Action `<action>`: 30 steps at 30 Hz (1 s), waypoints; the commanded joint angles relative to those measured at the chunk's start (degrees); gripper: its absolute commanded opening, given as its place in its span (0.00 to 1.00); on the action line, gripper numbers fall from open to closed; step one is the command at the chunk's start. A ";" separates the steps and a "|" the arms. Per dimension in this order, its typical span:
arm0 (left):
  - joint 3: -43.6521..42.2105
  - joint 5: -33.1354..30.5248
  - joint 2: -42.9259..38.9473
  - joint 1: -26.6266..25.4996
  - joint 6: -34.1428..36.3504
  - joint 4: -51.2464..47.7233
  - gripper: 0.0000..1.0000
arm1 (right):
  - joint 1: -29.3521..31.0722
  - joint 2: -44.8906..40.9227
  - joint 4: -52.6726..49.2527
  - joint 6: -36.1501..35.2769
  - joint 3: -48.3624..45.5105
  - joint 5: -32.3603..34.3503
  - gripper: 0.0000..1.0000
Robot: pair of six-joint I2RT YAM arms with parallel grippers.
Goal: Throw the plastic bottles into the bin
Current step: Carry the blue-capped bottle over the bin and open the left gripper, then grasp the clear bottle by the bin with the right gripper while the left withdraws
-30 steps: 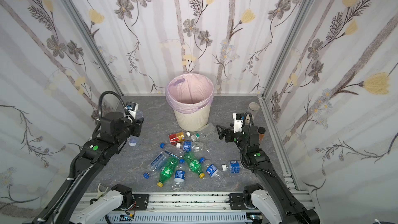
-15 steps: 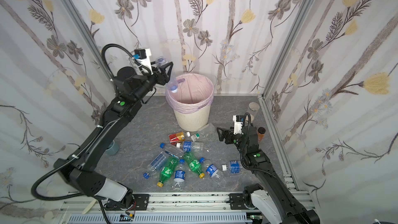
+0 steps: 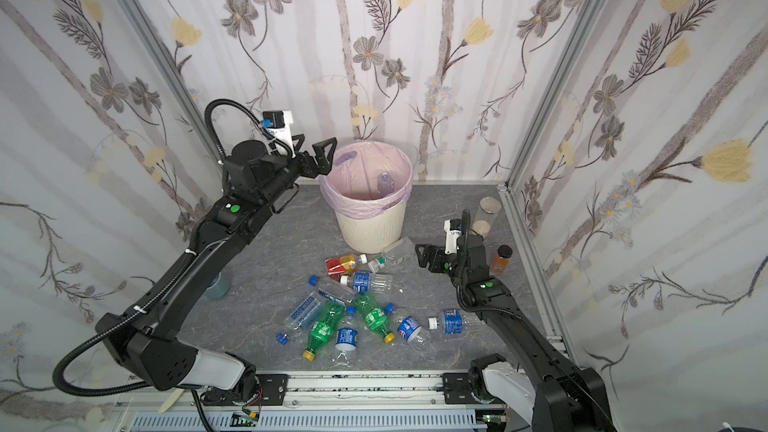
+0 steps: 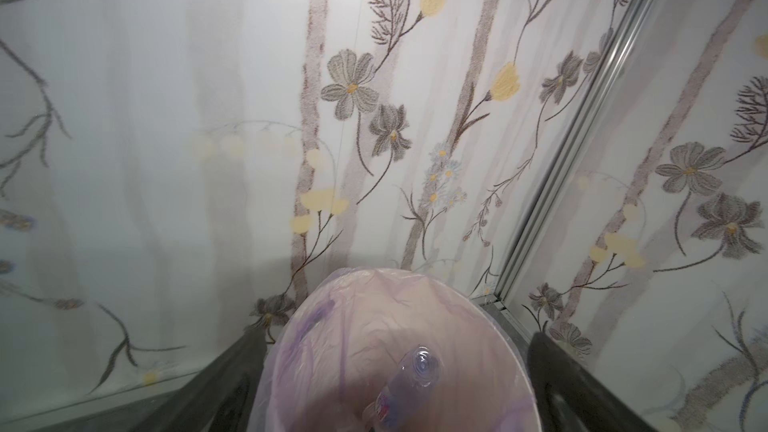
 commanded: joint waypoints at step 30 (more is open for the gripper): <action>-41.96 -7.05 -32.61 4.83 1.92 -11.82 1.00 | 6.70 38.54 4.30 8.53 17.51 12.25 0.82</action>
